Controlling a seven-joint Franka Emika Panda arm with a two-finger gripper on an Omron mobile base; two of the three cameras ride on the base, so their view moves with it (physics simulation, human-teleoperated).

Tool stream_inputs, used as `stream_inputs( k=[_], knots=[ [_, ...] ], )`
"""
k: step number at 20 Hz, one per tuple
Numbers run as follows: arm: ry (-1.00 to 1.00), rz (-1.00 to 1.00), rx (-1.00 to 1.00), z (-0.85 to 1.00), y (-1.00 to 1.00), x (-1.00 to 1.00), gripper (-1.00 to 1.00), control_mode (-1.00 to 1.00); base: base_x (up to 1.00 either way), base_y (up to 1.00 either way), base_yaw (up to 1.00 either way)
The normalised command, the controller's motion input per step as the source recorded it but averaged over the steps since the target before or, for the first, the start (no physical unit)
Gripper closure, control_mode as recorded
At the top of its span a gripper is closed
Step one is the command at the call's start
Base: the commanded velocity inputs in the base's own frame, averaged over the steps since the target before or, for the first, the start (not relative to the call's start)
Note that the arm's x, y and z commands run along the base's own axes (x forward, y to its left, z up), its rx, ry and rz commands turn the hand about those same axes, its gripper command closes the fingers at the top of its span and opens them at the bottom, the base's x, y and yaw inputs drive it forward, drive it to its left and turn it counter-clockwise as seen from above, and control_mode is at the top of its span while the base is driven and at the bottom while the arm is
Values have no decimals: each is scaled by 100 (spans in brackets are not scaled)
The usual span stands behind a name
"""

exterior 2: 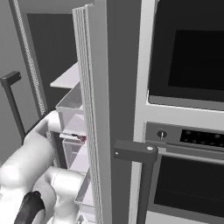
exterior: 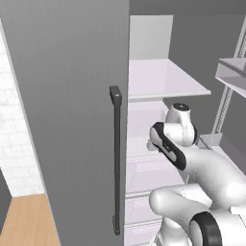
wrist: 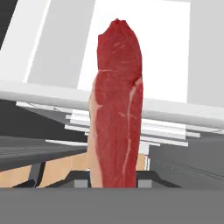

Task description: Place one onion and one steak in each tupperware on the nearby counter, to pack two identical lunches.

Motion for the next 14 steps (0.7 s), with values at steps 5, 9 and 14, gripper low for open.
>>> stream_inputs(
  k=[5, 9, 14],
  knots=[
    [2, -2, 0, 54, 0, -100, 100, -100, 0, 0, 0],
    [-2, -1, 0, 74, 0, -100, 100, -100, 0, 0, 0],
    [-9, -2, 0, 100, 0, -100, 100, -100, 0, 0, 0]
  ],
)
